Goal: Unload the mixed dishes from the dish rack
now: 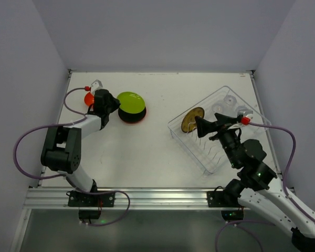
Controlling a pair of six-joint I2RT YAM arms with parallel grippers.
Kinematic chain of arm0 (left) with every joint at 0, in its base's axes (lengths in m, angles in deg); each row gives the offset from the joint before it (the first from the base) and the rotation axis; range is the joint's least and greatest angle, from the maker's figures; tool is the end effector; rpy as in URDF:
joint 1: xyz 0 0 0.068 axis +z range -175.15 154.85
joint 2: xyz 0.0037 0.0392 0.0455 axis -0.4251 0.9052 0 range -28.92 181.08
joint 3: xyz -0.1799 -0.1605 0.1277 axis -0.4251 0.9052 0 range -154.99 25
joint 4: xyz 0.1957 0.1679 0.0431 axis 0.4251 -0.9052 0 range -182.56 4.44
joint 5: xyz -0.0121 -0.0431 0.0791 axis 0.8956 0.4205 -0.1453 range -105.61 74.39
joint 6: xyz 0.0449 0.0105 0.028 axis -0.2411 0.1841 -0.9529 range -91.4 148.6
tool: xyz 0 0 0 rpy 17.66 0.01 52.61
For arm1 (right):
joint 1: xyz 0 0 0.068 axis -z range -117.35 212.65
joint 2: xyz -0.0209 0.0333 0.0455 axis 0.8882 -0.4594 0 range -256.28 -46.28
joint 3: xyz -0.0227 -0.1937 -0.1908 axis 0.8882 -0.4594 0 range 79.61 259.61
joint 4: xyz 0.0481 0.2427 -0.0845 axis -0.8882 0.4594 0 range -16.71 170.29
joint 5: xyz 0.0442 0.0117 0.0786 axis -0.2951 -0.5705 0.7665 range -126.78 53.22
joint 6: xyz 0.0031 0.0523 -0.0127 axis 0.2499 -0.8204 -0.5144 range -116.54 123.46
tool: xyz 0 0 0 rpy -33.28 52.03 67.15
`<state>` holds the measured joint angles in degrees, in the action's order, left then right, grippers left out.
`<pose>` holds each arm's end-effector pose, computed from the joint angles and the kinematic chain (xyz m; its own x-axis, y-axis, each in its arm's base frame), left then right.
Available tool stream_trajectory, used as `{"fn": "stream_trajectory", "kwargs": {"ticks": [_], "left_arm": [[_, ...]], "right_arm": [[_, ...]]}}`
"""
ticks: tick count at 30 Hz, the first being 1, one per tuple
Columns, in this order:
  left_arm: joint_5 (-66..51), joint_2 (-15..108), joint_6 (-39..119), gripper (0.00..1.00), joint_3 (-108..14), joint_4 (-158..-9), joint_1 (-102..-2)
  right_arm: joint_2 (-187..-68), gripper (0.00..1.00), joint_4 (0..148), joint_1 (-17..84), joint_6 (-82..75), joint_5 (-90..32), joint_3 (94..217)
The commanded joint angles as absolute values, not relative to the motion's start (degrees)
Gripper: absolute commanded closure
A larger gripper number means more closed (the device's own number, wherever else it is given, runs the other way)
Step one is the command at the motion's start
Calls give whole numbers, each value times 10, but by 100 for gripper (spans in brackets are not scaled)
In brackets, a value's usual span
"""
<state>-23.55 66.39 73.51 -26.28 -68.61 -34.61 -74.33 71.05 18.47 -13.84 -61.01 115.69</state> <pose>0.3555 -0.0542 0.1994 -0.3473 -0.6511 -0.6749 -0.2877 0.7590 -0.5841 0.1006 0.0772 0.3503 0.0191 0.3968 -0.9177 -0.3683 0.8561 0.3625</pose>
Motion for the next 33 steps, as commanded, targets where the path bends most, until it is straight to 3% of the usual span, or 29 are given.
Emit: {"fn": "stream_trajectory", "kwargs": {"ticks": [1, 7, 8, 9, 14, 15, 18, 22, 33], "left_arm": [[-262, 671, 710, 100, -282, -662, -346], [-251, 696, 697, 100, -277, -663, -346], [-248, 699, 698, 93, -276, -662, -346], [-244, 700, 701, 76, -276, -663, -346], [-265, 671, 663, 38, -284, -677, -368], [-286, 665, 655, 25, -290, -687, -380], [-307, 652, 644, 10, -304, -725, -396], [-341, 618, 644, 0, -307, -799, -417], [-402, 349, 647, 0, -331, -1138, -447]], "right_arm": [[-776, 1, 704, 186, -139, -593, 1175], [-791, 1, 712, 186, -136, -588, 1179], [-790, 1, 712, 186, -134, -590, 1178], [-790, 1, 712, 186, -132, -593, 1178], [-807, 1, 718, 186, -137, -616, 1183], [-816, 1, 722, 186, -141, -623, 1188], [-862, 1, 762, 186, -163, -678, 1214], [-930, 1, 839, 186, -190, -734, 1270], [-1066, 1, 845, 219, -240, -616, 1302]]}}
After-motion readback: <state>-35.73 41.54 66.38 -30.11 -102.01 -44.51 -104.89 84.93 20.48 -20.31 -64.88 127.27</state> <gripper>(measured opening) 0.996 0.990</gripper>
